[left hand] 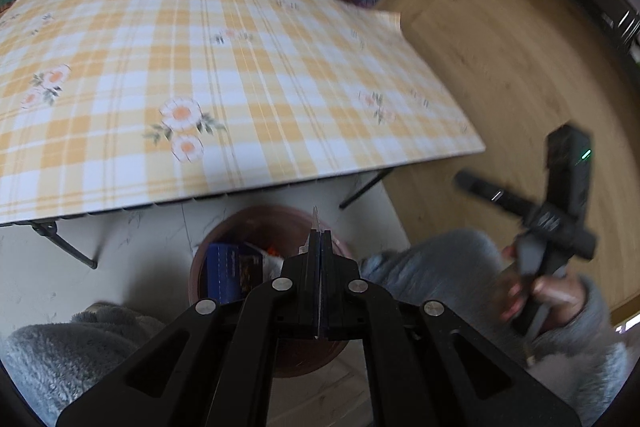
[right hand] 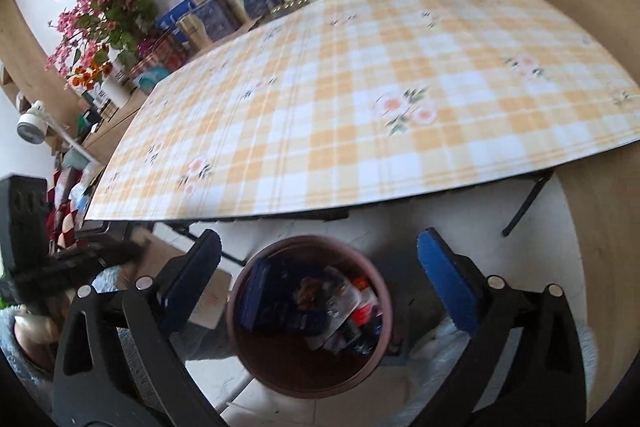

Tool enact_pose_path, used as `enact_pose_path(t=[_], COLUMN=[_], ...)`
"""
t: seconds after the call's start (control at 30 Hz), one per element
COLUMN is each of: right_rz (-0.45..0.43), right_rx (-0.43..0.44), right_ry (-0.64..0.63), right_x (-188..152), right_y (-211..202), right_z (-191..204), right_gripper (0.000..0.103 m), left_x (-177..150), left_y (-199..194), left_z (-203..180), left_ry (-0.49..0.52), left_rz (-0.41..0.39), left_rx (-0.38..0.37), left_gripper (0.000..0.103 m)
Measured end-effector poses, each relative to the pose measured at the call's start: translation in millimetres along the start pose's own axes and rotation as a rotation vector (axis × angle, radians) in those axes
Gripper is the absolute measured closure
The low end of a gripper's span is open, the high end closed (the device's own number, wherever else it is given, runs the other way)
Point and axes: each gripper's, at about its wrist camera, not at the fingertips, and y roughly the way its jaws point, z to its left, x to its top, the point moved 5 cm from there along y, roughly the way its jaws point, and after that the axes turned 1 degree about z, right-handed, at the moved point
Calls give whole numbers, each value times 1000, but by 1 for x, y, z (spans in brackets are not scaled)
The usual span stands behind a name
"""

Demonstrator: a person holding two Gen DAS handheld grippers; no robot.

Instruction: Collect trash

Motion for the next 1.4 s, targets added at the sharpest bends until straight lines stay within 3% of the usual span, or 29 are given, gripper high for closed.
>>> enact_pose_path(t=[0.27,0.5,0.53,0.57,0.6,0.67,0.77,1.1,1.4], right_rz=[-18,-15,-16,-17,-17,-19,-26,-112,-233], right_rx=[-26,-38,-37,-37,-38,-44,-53,-67,-68], right_ry=[5,3,3,2,0,-7,-18,-100,-197], right_x=[3,2,2,2,2,2,4,29,62], right_y=[-8,-7,-8,-8,-8,-8,-11,-45,-92], right_z=[-12,-14,-14,-13,-14,-13,-11,18,59], right_gripper=[6,6,6,6,6,6,6,6,6], left_x=[-14,-19,-20,-19,-18,-13,2,55,81], left_y=[58,94,96,97,96,85,61,-62,-151], left_z=[-4,-7,-8,-8,-9,-9,-10,-32,-58], left_ry=[65,75,75,70,61,60,88,229,272], left_rz=[130,184,185,184,171,118,31,-316,-529], left_rx=[34,12,11,6,5,34,90,313,482], left_gripper=[102,101,98,83,51,26,16,6,6])
